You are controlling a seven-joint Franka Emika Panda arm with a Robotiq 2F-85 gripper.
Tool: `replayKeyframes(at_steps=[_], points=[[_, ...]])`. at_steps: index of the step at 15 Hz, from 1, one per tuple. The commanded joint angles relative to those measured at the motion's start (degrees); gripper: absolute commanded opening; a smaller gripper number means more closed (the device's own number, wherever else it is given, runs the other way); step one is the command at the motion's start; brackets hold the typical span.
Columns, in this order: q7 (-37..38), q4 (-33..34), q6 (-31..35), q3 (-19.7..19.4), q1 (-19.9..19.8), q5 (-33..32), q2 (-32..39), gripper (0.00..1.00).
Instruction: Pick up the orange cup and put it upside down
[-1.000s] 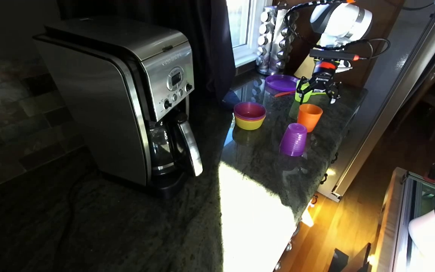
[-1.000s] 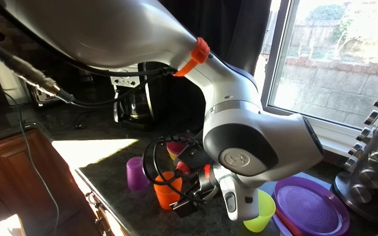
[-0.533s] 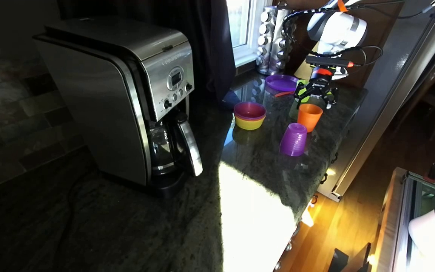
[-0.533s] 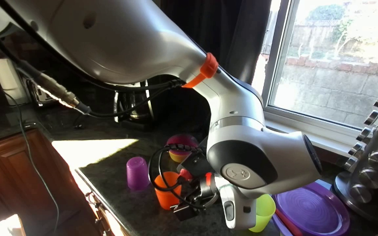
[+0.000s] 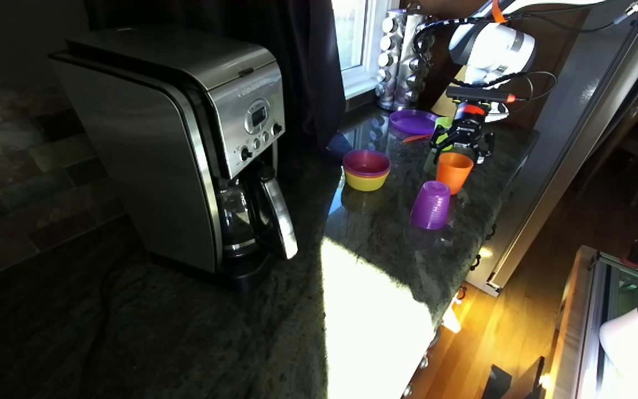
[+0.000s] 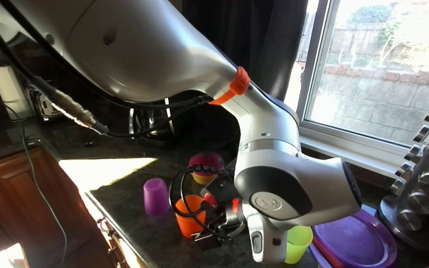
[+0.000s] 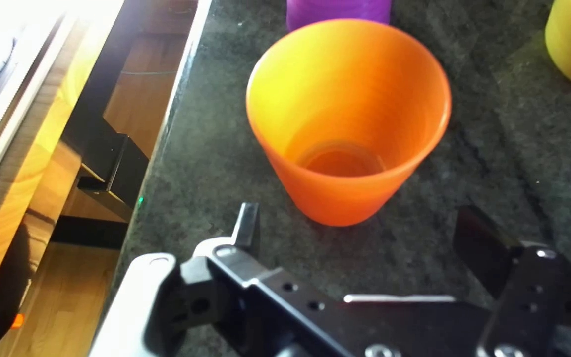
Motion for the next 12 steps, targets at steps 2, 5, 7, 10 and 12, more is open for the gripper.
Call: replayKeyframes(at_steps=[2, 5, 7, 10, 12], points=[[0.69, 0.44, -1.23, 0.12, -0.06, 0.47, 1.11, 1.0], [0.43, 0.21, -0.71, 0.27, 0.01, 0.84, 1.17, 1.0], [0.09, -0.2, -0.19, 0.35, 0.05, 1.06, 1.0, 1.0], [-0.25, -0.89, 1.01, 0.34, 0.14, 1.28, 0.78, 1.0], [-0.28, -1.2, 1.38, 0.39, 0.2, 1.5, 0.82, 1.0]])
